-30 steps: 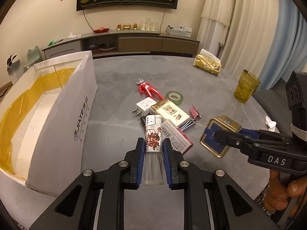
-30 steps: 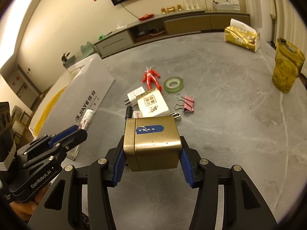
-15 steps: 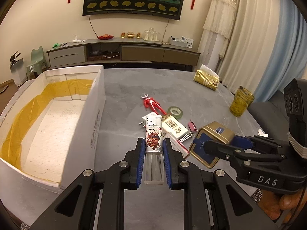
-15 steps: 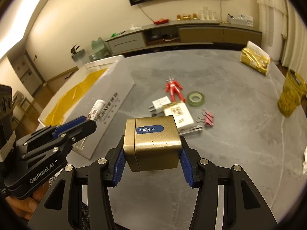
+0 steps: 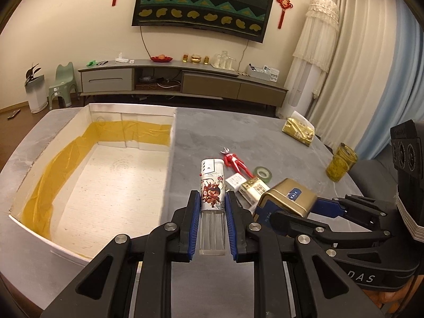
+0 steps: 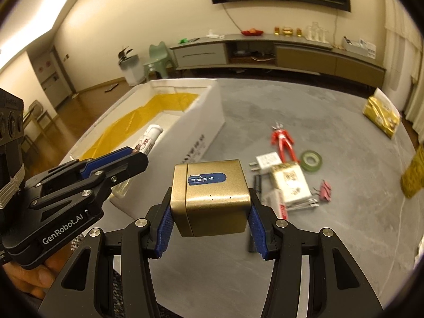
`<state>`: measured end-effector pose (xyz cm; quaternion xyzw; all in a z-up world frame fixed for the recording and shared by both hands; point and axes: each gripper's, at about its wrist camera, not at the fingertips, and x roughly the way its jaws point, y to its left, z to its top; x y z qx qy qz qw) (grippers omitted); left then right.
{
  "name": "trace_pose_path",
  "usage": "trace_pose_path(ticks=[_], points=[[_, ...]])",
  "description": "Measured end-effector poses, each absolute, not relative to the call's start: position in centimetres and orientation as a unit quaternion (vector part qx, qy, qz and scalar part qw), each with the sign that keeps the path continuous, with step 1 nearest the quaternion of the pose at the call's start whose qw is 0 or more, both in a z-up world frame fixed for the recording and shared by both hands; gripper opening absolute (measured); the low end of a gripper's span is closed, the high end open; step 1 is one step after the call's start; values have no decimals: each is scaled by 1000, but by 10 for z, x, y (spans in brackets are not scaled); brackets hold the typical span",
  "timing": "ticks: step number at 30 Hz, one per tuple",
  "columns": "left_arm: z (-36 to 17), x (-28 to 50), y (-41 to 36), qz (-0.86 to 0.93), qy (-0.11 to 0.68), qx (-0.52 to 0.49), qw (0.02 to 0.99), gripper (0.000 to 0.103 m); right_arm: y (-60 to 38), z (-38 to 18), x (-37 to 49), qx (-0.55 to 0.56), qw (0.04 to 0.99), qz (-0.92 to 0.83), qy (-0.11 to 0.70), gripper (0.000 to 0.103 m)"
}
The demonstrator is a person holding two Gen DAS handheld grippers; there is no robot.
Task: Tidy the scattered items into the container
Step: 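Lift the lighter with the left tool while the right tool carries the gold tin toward the box, then open the left tool over the box while the right tool drops the gold tin inside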
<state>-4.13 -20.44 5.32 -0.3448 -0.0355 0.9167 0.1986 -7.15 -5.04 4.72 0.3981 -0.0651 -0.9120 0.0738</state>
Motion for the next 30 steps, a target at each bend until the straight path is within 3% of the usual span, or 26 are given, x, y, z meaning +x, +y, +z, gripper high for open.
trace_pose_path(ticks=[20,30], points=[[66,-76,-281,929,-28,-336,155,20,-115,68,-144,401,115,-908,-36,54],[60,-124,-305,910,-36,-385,149,20,-139,72,-199,406,140,-903,-18,54]])
